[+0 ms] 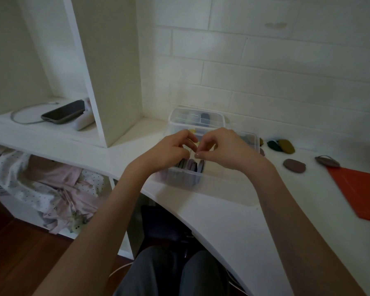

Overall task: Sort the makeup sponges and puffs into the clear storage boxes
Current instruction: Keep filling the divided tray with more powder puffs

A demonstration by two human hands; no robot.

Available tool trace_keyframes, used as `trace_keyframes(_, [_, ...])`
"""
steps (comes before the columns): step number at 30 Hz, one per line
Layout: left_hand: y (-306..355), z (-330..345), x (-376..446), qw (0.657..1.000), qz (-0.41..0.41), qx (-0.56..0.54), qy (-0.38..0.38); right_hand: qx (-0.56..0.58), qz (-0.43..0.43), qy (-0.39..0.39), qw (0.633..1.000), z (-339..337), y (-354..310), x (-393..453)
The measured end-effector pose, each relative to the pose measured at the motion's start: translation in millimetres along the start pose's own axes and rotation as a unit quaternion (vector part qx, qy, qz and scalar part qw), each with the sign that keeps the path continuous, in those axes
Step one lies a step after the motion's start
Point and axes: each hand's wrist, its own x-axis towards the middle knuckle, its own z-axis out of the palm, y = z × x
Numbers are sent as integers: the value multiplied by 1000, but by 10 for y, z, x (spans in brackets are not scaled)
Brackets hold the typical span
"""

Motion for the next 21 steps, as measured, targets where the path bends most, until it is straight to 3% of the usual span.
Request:
trace_keyframes(5, [17, -2, 4, 1000, -5, 11, 1, -27, 15, -36, 999, 99, 25, 37])
trace_keyframes(11, [-5, 11, 10, 1000, -4, 18, 13, 11, 13, 23, 1000, 41, 63, 48])
trace_keyframes(15, [2, 12, 16, 1000, -2, 25, 12, -15, 10, -48, 999, 47, 7, 5])
trace_keyframes(21, [1, 17, 7, 1000, 2, 20, 19, -20, 10, 12, 1000, 43, -4, 32])
